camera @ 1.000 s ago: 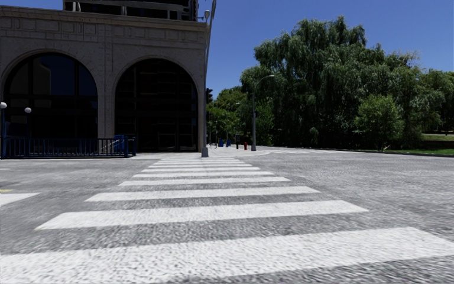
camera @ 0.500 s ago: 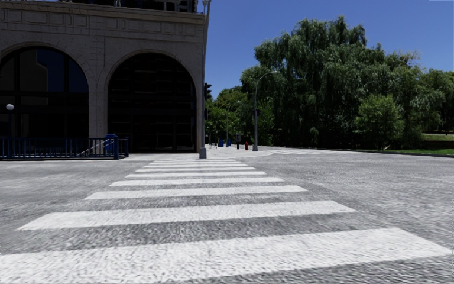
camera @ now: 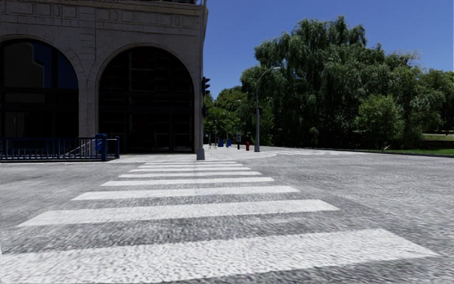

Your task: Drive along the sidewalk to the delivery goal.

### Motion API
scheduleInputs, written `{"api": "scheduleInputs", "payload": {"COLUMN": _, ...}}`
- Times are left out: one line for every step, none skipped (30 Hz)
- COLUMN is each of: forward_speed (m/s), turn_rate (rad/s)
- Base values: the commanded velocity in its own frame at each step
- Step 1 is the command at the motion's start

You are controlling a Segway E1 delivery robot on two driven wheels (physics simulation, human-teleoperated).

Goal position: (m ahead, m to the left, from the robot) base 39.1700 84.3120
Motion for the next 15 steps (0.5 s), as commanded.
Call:
{"api": "scheduleInputs", "payload": {"forward_speed": 1.99, "turn_rate": 0.17}}
{"api": "scheduleInputs", "payload": {"forward_speed": 1.99, "turn_rate": 0.17}}
{"api": "scheduleInputs", "payload": {"forward_speed": 1.99, "turn_rate": 0.17}}
{"api": "scheduleInputs", "payload": {"forward_speed": 1.99, "turn_rate": 0.18}}
{"api": "scheduleInputs", "payload": {"forward_speed": 1.99, "turn_rate": 0.18}}
{"api": "scheduleInputs", "payload": {"forward_speed": 1.99, "turn_rate": 0.18}}
{"api": "scheduleInputs", "payload": {"forward_speed": 1.99, "turn_rate": 0.19}}
{"api": "scheduleInputs", "payload": {"forward_speed": 1.99, "turn_rate": 0.2}}
{"api": "scheduleInputs", "payload": {"forward_speed": 1.99, "turn_rate": 0.2}}
{"api": "scheduleInputs", "payload": {"forward_speed": 1.99, "turn_rate": 0.2}}
{"api": "scheduleInputs", "payload": {"forward_speed": 1.99, "turn_rate": 0.2}}
{"api": "scheduleInputs", "payload": {"forward_speed": 1.99, "turn_rate": 0.21}}
{"api": "scheduleInputs", "payload": {"forward_speed": 1.99, "turn_rate": 0.22}}
{"api": "scheduleInputs", "payload": {"forward_speed": 1.99, "turn_rate": 0.23}}
{"api": "scheduleInputs", "payload": {"forward_speed": 1.99, "turn_rate": 0.23}}
